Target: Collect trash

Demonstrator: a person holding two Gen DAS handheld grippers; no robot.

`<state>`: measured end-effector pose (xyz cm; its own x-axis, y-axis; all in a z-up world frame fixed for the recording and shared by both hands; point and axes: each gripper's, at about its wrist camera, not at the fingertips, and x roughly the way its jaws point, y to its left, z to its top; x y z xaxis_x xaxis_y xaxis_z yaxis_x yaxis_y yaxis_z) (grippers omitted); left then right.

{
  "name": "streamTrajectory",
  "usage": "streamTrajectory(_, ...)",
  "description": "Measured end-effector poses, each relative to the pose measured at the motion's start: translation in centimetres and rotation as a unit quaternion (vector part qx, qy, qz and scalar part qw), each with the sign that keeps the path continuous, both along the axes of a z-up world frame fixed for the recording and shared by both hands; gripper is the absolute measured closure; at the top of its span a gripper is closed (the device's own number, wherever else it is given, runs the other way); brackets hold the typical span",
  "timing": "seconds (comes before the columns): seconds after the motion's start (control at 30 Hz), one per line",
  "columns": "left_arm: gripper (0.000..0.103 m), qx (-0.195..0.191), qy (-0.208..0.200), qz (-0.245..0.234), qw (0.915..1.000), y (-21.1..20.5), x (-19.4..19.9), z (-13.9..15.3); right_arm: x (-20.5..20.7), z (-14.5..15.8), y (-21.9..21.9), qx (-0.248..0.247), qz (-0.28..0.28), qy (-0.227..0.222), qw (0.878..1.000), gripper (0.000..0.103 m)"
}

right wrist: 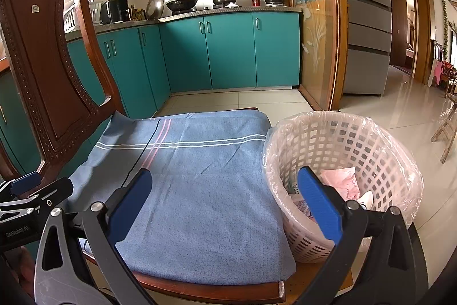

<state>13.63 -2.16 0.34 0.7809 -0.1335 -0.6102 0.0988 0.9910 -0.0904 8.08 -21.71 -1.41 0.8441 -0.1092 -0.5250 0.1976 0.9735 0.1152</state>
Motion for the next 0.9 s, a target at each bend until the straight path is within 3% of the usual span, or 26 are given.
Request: streamTrajectory(0.9, 0.003, 0.002, -0.003, -0.011, 0.9999, -0.34, -0.16, 0.15, -0.01, -0.39, -0.16, -0.001, 0.001, 0.003, 1.0, 0.004)
